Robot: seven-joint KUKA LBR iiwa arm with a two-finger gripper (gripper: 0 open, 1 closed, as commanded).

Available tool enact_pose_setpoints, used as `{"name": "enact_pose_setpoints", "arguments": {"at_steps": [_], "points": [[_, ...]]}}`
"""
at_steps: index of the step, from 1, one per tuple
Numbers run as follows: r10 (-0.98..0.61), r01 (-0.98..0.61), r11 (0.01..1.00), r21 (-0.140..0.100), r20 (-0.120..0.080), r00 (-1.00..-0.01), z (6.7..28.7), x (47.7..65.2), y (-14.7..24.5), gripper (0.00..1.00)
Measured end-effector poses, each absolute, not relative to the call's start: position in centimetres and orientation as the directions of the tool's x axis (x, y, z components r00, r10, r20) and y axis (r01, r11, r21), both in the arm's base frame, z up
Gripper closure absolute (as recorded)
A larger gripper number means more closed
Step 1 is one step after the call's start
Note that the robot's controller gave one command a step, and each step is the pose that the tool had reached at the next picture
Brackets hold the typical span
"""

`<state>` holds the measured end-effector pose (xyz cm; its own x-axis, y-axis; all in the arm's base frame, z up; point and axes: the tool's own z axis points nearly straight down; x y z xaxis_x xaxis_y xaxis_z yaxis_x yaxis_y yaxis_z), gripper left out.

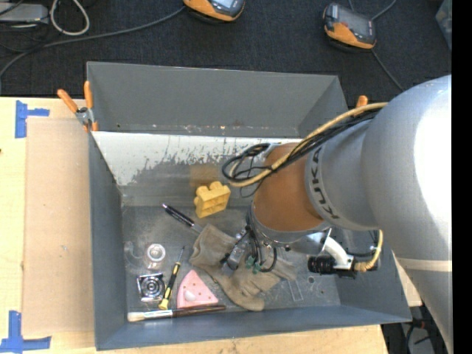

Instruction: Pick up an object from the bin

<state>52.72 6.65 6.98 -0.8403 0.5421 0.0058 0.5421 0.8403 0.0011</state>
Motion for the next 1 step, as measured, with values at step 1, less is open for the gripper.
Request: {"name": "enact_pose_setpoints", "arguments": {"at_steps": [1], "points": [[0.542,0.542,0.841,-0.005,0.014,-0.841,8.5,52.43,6.62,1.0]]}}
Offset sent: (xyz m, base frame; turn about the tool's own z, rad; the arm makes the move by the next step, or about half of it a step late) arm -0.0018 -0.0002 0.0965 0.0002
